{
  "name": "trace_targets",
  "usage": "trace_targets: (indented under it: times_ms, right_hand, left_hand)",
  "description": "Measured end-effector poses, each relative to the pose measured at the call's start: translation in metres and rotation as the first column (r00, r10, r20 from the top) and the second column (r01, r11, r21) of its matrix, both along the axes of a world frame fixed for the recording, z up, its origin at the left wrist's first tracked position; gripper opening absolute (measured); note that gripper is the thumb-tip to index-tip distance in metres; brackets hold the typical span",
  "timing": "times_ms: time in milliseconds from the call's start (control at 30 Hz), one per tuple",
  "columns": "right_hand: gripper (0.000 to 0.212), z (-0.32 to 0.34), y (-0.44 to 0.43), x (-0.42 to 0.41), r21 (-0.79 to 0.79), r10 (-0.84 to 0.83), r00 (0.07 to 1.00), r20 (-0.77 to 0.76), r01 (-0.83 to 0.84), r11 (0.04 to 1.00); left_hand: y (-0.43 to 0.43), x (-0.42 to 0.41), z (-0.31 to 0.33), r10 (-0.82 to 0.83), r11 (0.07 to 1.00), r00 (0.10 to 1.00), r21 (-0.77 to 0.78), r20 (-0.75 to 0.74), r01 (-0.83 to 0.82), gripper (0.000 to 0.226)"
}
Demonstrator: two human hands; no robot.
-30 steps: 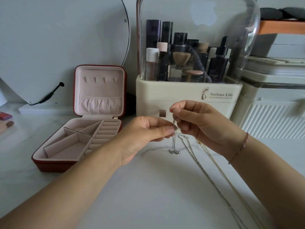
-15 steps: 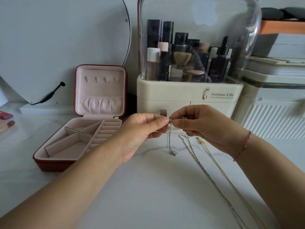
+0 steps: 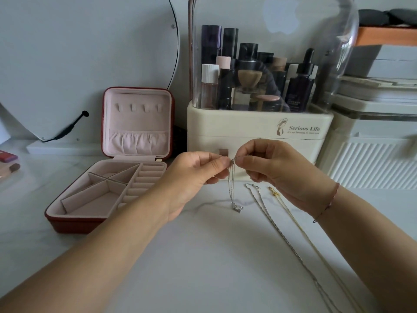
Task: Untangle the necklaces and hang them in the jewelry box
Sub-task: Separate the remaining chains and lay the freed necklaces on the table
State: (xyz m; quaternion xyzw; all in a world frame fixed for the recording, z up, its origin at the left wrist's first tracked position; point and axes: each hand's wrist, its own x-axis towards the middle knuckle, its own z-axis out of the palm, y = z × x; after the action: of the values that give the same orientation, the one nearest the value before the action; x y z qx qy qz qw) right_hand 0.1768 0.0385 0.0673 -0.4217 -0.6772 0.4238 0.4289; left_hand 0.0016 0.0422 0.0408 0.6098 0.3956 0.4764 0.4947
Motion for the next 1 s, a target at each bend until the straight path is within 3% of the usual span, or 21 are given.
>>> trace_targets:
  times_ms: [133,367,567,733,1000]
  right_hand:
    - [0.009,0.0032,-0.0006,0.0008,-0.051,0.030,0.992,-0.124,-0.036,0.998]
    - [0.010,0.0026,-0.0003,0.0017,-0.080,0.034,0.990,-0.134,-0.045,0.996]
    - [0.005,0.0015,-0.0008,-0.0003,-0.103,0.061,0.994,-0.087,-0.070,0.992]
    - [0.002,0.0023,-0.0009,0.0000,-0.097,0.020,0.999,-0.031,-0.022,0.995]
    - [0.010,0.0010,-0.0030,-0.0017,-0.086,0.063,0.997,-0.036,-0.066,0.994]
  left_hand:
    - [-0.0010,0.0012,-0.0018,0.007,0.999,0.999,0.032,-0.050,-0.005,0.024]
    - [0.0004,-0.0003,-0.0015,-0.023,0.999,1.000,0.036,0.010,0.023,0.016]
    - [-0.0003,0.0001,-0.0010,-0.046,0.998,0.999,0.052,0.007,0.046,0.033]
    - [0.0033,-0.0021,-0.0017,-0.039,0.999,0.994,0.041,0.101,0.035,0.009]
    - [0.0036,-0.0041,0.0003,-0.127,0.991,0.976,-0.010,0.175,0.130,0.003]
